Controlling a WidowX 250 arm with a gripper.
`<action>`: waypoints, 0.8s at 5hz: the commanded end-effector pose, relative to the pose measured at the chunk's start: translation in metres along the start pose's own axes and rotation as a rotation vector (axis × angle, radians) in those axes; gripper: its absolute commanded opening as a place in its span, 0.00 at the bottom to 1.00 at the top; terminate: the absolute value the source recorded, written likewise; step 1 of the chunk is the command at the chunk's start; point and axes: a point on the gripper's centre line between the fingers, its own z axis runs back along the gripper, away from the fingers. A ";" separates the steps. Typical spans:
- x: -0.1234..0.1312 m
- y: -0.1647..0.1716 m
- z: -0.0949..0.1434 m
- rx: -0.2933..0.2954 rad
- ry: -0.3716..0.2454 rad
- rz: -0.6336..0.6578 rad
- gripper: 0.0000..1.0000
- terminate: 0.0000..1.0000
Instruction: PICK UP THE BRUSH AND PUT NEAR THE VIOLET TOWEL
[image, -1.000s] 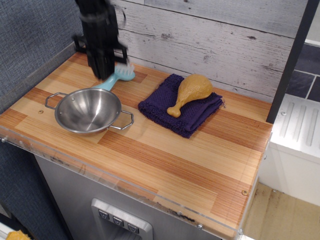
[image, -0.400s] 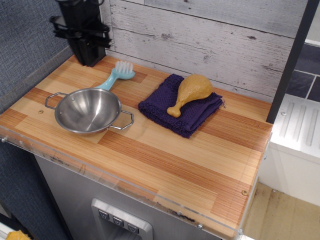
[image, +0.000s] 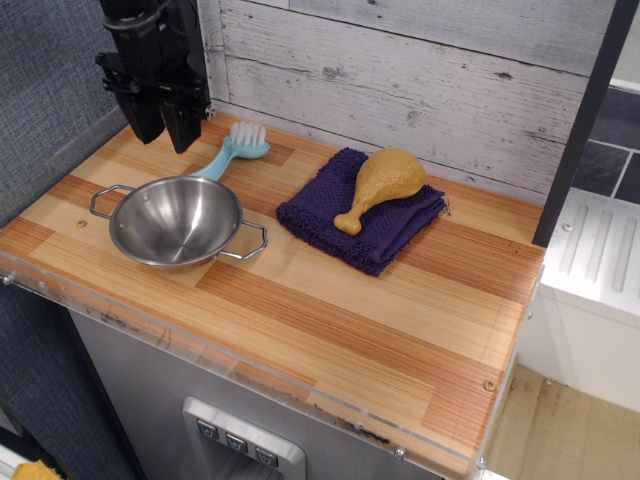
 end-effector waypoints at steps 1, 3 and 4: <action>0.028 -0.007 -0.009 0.020 -0.024 -0.064 1.00 0.00; 0.048 -0.037 -0.034 -0.003 -0.002 -0.093 1.00 0.00; 0.047 -0.039 -0.054 0.016 0.057 -0.082 1.00 0.00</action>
